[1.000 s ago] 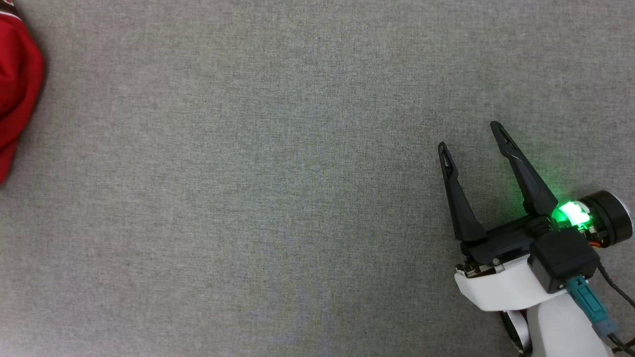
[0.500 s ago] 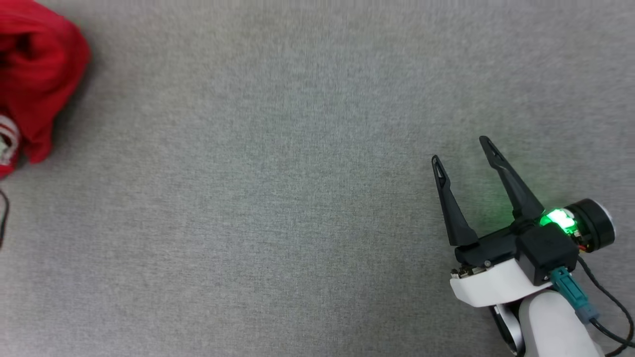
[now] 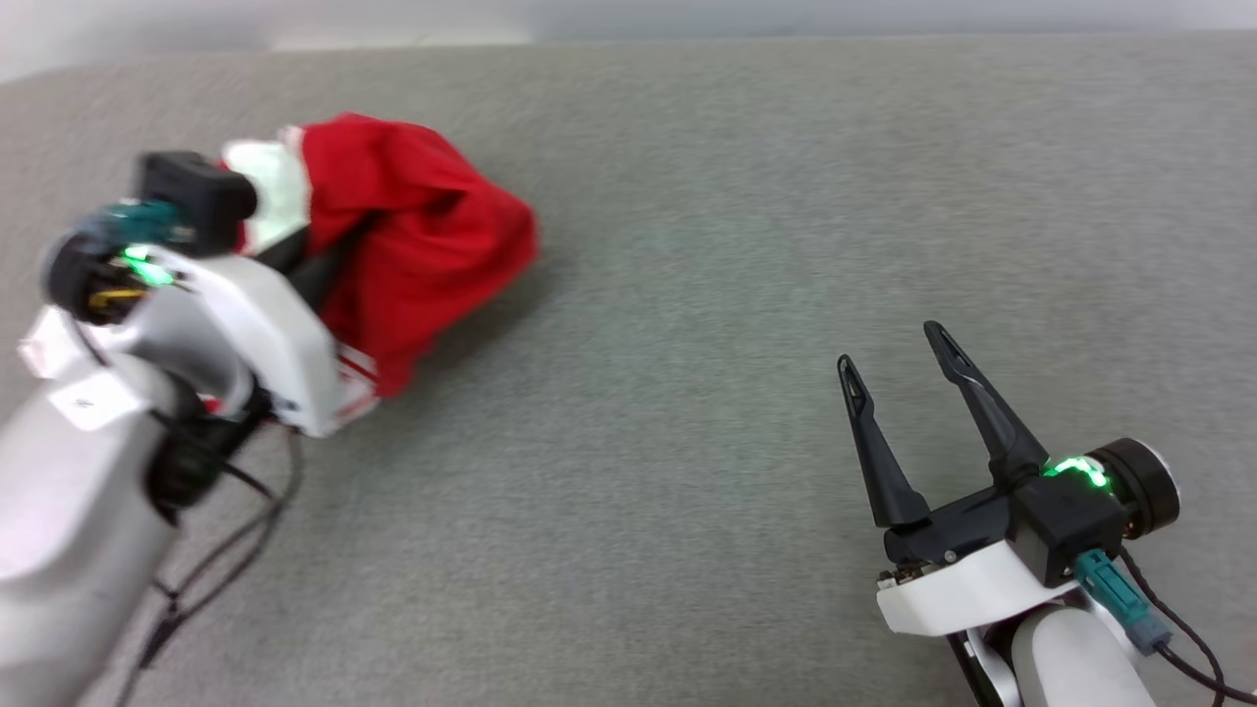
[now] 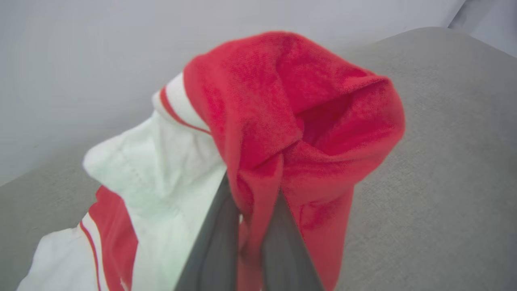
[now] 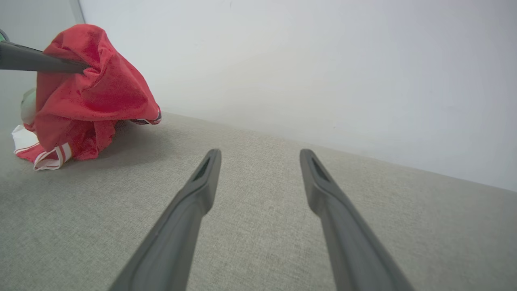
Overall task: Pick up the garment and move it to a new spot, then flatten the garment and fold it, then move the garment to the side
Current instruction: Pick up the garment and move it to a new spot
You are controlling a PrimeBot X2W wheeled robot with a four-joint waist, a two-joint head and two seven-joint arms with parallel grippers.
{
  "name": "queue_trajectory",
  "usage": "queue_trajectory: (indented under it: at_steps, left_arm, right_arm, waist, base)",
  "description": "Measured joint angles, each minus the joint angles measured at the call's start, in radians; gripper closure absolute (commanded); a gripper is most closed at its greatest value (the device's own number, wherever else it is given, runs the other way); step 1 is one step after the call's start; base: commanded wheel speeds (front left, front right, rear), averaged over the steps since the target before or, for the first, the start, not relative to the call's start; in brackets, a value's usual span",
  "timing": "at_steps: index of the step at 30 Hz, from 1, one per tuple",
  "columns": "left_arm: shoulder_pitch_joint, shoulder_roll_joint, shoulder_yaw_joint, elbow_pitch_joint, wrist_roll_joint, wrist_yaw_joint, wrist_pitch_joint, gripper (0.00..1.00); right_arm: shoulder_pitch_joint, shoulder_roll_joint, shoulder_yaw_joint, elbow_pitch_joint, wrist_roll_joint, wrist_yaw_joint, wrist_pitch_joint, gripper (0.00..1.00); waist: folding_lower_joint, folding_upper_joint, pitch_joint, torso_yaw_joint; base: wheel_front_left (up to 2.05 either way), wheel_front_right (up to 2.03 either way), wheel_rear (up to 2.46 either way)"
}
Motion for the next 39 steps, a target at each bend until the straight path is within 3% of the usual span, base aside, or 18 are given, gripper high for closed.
queue_trajectory:
  at_steps: [8,15,20,21,25,30,35,39]
  left_arm:
    - [0.005,-0.195,-0.117,-0.041,0.068,0.057,-0.001,1.00]
    - [-0.065,-0.363,-0.245,0.090,0.184,0.080,0.002,1.00]
    - [-0.091,-0.461,-0.317,0.213,0.229,0.069,-0.012,1.00]
    - [-0.094,-0.477,-0.329,0.230,0.240,0.068,-0.028,0.00]
    - [-0.112,-0.534,-0.367,0.298,0.269,0.052,-0.075,0.00]
    - [-0.115,-0.579,-0.374,0.327,0.274,0.040,-0.167,0.00]
    - [-0.133,-0.577,-0.381,0.315,0.307,0.037,-0.271,0.00]
    - [-0.121,-0.541,-0.331,0.293,0.283,0.070,-0.317,0.00]
  right_arm:
    - [0.002,-0.001,-0.001,-0.004,0.032,0.000,0.000,0.00]
    - [-0.005,-0.002,-0.024,-0.015,0.067,0.000,0.000,0.00]
    - [-0.007,-0.002,-0.046,-0.020,0.101,0.000,0.000,0.00]
    - [-0.007,-0.002,-0.049,-0.020,0.104,0.000,0.000,0.00]
    - [-0.007,-0.002,-0.062,-0.020,0.111,0.000,0.000,0.00]
    - [-0.005,-0.002,-0.083,-0.016,0.109,0.000,0.000,0.00]
    - [0.008,-0.001,-0.096,-0.013,0.089,0.000,0.000,0.00]
    - [0.022,-0.002,-0.114,-0.006,0.066,0.000,0.000,0.00]
  waist:
    - [0.0000,0.0000,-0.043,-0.117]
    - [0.0001,0.0000,-0.038,-0.234]
    - [0.0002,0.0000,-0.023,-0.307]
    - [0.0002,0.0000,-0.020,-0.319]
    - [0.0002,0.0000,-0.014,-0.347]
    - [0.0003,0.0000,-0.035,-0.329]
    - [0.0003,0.0000,-0.069,-0.283]
    - [0.0003,0.0000,-0.106,-0.233]
  base:
    - [0.00,0.00,0.00]
    - [0.00,0.00,0.00]
    - [0.00,0.00,0.00]
    - [0.00,0.00,0.00]
    - [0.00,0.00,0.00]
    - [0.00,0.00,0.00]
    - [0.00,0.00,0.00]
    - [0.00,0.00,0.00]
